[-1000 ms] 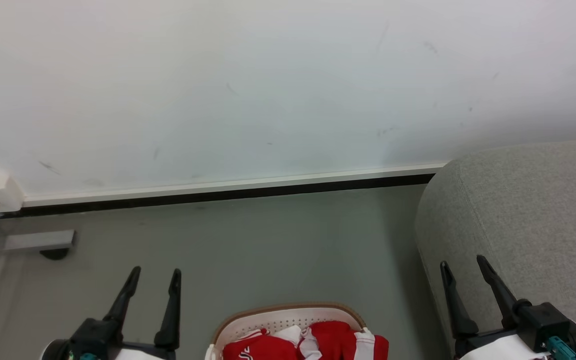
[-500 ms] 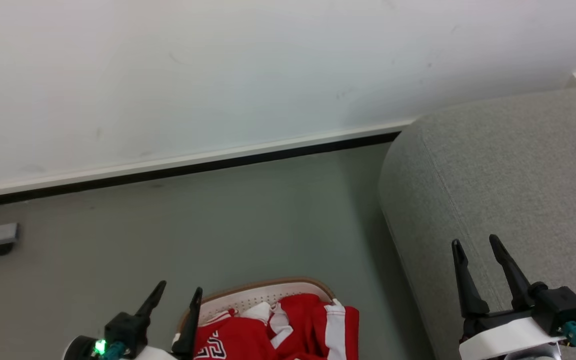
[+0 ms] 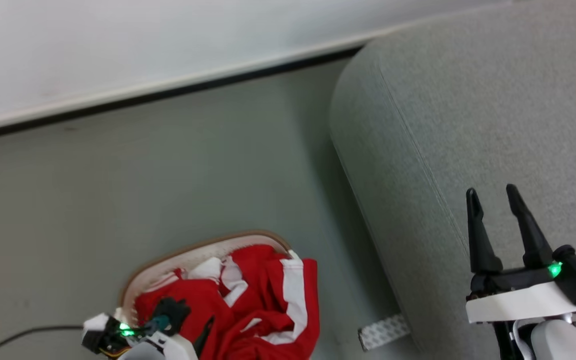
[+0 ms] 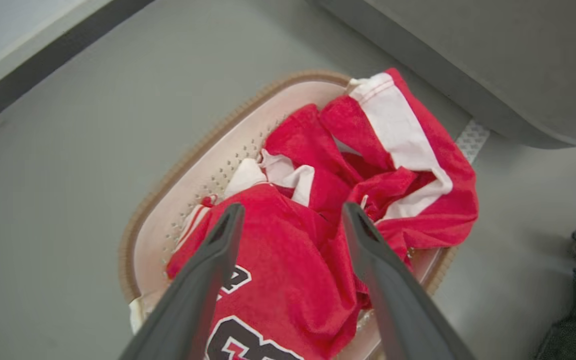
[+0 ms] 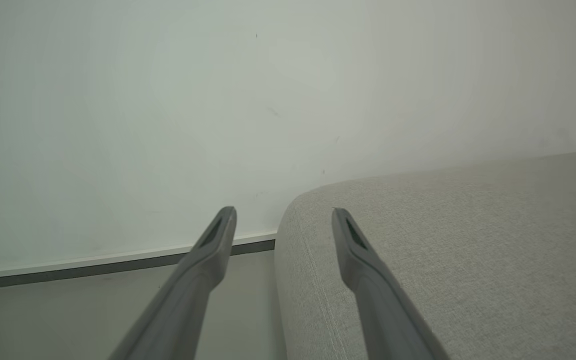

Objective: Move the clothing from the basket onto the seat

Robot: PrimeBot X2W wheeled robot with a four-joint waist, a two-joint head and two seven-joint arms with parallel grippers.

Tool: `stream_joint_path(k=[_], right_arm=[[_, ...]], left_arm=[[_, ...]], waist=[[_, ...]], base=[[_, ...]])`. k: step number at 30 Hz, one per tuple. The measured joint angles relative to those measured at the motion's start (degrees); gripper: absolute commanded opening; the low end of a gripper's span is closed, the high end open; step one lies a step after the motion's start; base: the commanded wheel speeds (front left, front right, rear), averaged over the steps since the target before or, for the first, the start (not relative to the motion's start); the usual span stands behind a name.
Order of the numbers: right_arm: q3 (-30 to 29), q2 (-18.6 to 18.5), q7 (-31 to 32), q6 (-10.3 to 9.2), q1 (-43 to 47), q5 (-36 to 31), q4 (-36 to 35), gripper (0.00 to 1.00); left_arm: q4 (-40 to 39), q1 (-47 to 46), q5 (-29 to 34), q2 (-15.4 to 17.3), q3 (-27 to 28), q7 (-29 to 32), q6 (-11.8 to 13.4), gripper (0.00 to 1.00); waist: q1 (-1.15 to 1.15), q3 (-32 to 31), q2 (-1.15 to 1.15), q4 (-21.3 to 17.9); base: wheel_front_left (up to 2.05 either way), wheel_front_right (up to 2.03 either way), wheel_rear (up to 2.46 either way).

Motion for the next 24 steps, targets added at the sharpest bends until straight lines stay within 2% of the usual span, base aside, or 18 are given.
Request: stream_joint_path(k=[8,14,24], right_arm=[[-0.3,-0.01,0.0,-0.01,-2.55,3.02,-4.68,1.0],[-0.15,0.0,0.0,0.0,-3.56,4.78,-6.33,1.0],[0.71,0.01,0.0,0.0,-5.35,8.26,-8.2,1.0]], left_arm=[[9.79,-8.29,-8.01,2.97,-16.89,6.67,0.0,1.0],[11.71,-12.62,-16.47,5.27,-25.35,12.68,0.0,1.0],[13.63,-21.25,-22.01,8.2,-35.01,19.04,0.0,1.0]], waist=[[0.01,8.38,0.0,-3.52],[0.01,14.24,0.0,-5.98],[0.0,22.71,0.0,-9.27]], base=[[0.0,0.0,0.0],[0.0,0.0,0.0],[0.0,0.0,0.0]])
